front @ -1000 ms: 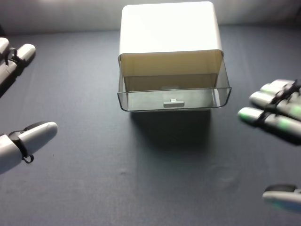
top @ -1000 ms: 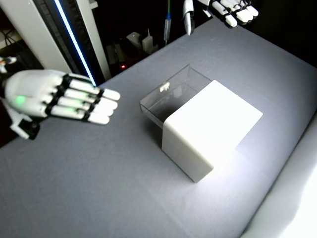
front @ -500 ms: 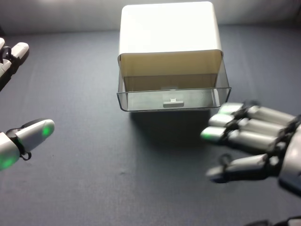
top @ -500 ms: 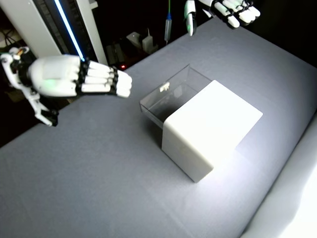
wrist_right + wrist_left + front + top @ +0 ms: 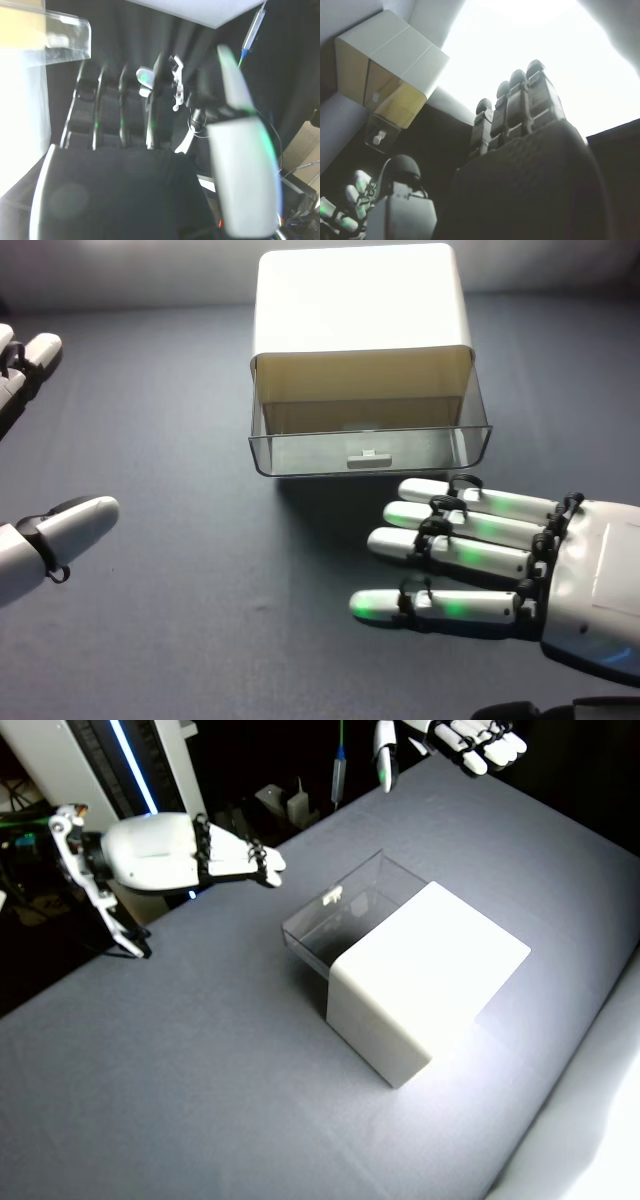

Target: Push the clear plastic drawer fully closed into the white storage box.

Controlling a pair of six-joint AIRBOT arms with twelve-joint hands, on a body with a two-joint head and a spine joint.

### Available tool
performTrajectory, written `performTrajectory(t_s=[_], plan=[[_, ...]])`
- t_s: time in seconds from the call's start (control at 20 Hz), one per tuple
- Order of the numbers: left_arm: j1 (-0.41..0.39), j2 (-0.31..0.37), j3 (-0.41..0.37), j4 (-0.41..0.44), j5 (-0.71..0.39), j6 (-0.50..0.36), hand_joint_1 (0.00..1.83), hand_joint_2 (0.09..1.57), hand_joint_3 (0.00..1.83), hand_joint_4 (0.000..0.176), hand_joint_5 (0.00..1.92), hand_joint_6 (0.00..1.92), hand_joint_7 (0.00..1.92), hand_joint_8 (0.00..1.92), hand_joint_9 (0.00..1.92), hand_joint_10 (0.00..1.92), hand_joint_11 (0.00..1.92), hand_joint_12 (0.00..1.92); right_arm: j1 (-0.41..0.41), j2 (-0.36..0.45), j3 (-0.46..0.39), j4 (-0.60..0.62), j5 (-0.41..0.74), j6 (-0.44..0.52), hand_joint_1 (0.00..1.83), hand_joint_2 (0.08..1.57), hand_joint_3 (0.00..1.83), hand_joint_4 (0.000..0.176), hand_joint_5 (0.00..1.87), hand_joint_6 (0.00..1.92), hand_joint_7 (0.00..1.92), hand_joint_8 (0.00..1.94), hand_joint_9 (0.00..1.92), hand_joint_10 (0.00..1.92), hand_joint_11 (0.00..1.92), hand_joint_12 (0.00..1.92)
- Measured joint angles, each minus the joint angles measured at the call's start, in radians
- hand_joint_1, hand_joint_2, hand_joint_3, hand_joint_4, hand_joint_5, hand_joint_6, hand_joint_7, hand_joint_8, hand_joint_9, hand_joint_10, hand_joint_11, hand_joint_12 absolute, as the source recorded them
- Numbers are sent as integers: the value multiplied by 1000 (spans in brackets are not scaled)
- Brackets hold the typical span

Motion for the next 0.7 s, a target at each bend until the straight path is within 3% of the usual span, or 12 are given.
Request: performTrajectory(t_s=[0.05, 0.1, 0.15, 0.2, 0.3, 0.35, 0.4, 0.45, 0.55, 0.6, 0.7], plan=[[0, 0, 0, 0, -1, 0, 0, 1051, 0, 147, 0, 0, 0, 0, 0, 0, 0, 0, 7, 0, 0, -10, -6, 0, 360, 1211, 0, 77, 338, 46, 167, 8, 0, 0, 0, 0], [1, 0, 0, -2, -3, 0, 0, 1053, 0, 159, 0, 0, 0, 0, 0, 0, 0, 0, 10, 0, 2, -14, -14, 0, 362, 1183, 0, 80, 321, 33, 122, 1, 0, 0, 0, 0], [4, 0, 0, -3, -3, 0, 0, 1050, 0, 163, 0, 0, 0, 0, 0, 0, 0, 0, 24, 0, 6, -29, -33, 0, 341, 1047, 0, 130, 278, 9, 54, 0, 0, 0, 0, 0], [5, 0, 0, -2, -2, -1, 0, 1042, 0, 168, 0, 0, 0, 0, 0, 0, 0, 0, 33, 0, 9, -32, -41, 0, 274, 1022, 0, 145, 283, 8, 58, 6, 0, 0, 0, 0], [5, 0, 0, -1, -2, -1, 0, 1043, 0, 176, 0, 0, 0, 0, 0, 0, 0, 0, 41, 0, 10, -40, -46, 0, 254, 1019, 0, 139, 366, 20, 129, 7, 0, 0, 0, 0], [5, 1, 0, -1, -3, -1, 0, 1058, 0, 168, 0, 0, 0, 0, 0, 0, 0, 0, 45, 0, 10, -48, -50, 0, 227, 1027, 0, 142, 354, 12, 116, 1, 0, 0, 0, 0], [5, 1, 0, -3, -2, -1, 0, 1050, 0, 172, 0, 0, 0, 0, 0, 0, 0, 0, 52, 0, 11, -60, -62, 0, 198, 1013, 0, 147, 319, 2, 73, 0, 0, 0, 0, 0], [7, 1, 0, -3, -4, -2, 0, 1055, 0, 169, 0, 0, 0, 0, 0, 0, 0, 0, 63, 0, 14, -71, -74, -1, 140, 1001, 0, 164, 242, 0, 33, 0, 0, 0, 0, 0], [8, 1, 0, -2, -2, -4, 0, 1063, 0, 176, 0, 0, 0, 0, 0, 0, 0, 0, 78, 0, 21, -77, -85, -3, 171, 971, 0, 156, 264, 12, 13, 2, 0, 0, 0, 0], [8, 1, 0, -2, -3, -5, 0, 1064, 0, 176, 0, 0, 0, 0, 0, 0, 0, 0, 84, 0, 23, -77, -94, -7, 91, 999, 0, 151, 230, 4, 11, 1, 0, 0, 0, 0], [9, 1, 0, -3, -2, -5, 0, 1061, 0, 176, 0, 0, 0, 0, 0, 0, 0, 0, 87, -5, 31, -81, -114, -11, 118, 1003, 0, 135, 103, 0, 0, 0, 0, 0, 0, 0]])
